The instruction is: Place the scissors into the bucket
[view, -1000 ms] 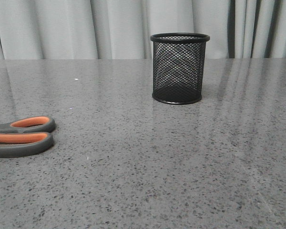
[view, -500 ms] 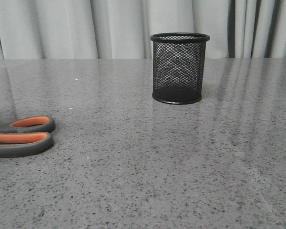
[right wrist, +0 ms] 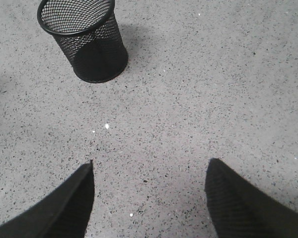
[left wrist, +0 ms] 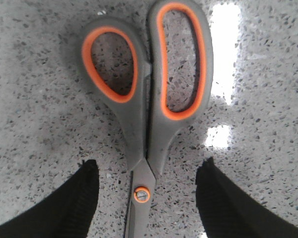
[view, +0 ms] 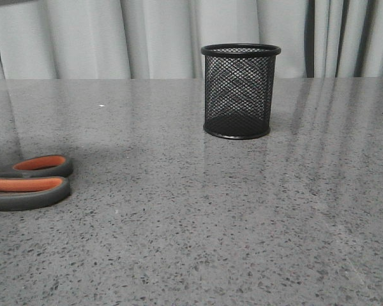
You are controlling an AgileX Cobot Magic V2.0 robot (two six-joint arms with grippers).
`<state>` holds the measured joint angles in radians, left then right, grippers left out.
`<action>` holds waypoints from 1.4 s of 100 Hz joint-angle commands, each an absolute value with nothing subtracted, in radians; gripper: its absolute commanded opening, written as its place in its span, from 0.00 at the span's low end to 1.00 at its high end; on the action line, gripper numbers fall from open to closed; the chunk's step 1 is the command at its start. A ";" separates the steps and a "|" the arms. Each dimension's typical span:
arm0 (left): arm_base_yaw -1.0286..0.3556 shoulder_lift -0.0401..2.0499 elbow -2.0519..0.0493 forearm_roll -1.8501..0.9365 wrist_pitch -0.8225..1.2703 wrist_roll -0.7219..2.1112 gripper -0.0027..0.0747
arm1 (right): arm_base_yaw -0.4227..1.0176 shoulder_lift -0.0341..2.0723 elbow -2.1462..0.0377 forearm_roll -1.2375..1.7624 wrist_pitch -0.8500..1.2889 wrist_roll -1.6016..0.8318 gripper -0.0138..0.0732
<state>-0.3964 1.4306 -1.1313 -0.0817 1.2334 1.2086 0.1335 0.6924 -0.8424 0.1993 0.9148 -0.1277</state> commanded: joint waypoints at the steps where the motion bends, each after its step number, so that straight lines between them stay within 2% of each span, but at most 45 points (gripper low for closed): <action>1: -0.406 1.420 -1.164 -0.092 1.262 1.234 0.55 | 0.133 0.699 -0.875 0.195 0.862 -0.138 0.66; 59: -0.386 1.539 -1.164 -0.120 1.245 1.278 0.55 | 0.133 0.699 -0.875 0.195 0.863 -0.146 0.66; 93: -0.368 1.541 -1.164 -0.131 1.214 1.287 0.54 | 0.133 0.699 -0.875 0.195 0.863 -0.146 0.66; 100: -0.365 1.541 -1.164 -0.131 1.215 1.287 0.50 | 0.133 0.699 -0.875 0.195 0.863 -0.146 0.66; 107: -0.365 1.541 -1.164 -0.131 1.215 1.288 0.39 | 0.133 0.699 -0.875 0.195 0.863 -0.146 0.66; 124: -0.365 1.541 -1.164 -0.131 1.215 1.288 0.01 | 0.133 0.699 -0.875 0.195 0.863 -0.146 0.66; 140: -0.365 1.522 -1.184 -0.098 1.232 1.288 0.01 | 0.133 0.699 -0.875 0.195 0.864 -0.146 0.66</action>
<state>-0.3651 1.5637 -1.1474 -0.1142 1.2121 1.2860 0.1335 0.6924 -0.8424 0.1975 0.9198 -0.1345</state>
